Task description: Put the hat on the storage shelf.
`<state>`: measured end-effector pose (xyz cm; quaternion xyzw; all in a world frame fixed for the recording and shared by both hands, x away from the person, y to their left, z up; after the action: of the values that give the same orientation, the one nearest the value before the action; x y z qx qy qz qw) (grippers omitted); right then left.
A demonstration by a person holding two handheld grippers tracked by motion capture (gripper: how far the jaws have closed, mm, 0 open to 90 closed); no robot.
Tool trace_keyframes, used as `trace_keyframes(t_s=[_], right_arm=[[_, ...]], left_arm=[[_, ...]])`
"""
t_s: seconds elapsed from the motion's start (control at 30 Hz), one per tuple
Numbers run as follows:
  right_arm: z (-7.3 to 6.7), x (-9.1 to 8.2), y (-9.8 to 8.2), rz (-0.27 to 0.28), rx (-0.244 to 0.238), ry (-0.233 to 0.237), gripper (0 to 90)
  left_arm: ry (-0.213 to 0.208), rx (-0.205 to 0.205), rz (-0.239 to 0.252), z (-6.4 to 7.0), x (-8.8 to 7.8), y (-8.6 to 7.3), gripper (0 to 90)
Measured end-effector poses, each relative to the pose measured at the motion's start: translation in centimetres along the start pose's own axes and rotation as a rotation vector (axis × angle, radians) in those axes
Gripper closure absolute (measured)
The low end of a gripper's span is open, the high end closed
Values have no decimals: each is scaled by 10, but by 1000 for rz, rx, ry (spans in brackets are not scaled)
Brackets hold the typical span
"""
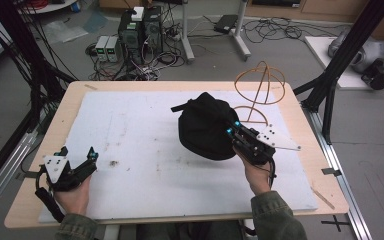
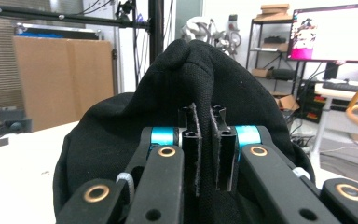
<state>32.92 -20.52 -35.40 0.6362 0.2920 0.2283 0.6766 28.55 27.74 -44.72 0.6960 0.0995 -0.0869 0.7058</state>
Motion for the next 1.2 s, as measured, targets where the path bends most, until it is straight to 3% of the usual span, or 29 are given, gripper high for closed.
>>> trace_keyframes(t_s=[0.63,0.83,0.97,1.2], right_arm=[[31,-11,33,72,26,-99,856],[34,-12,43,92,19,-121,856],[38,-11,51,111,-3,-176,856],[49,-13,64,155,19,-239,856]], left_arm=[[-12,-24,3,2,0,0,174],[-6,-29,2,1,0,0,174],[-8,-36,7,1,0,1,174],[-7,-43,12,-1,0,1,174]])
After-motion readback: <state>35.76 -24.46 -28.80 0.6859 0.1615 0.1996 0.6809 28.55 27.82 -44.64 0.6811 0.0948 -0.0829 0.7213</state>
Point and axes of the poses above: each handheld gripper's, and its own axes: x roughly forward along the jaws, y roughly out of its top, z roughly to its right, the point moved 3 cm from there along x, roughly forward along the jaws, and after that the axes turned 7 degrees about -z, right-handed, at the moved point
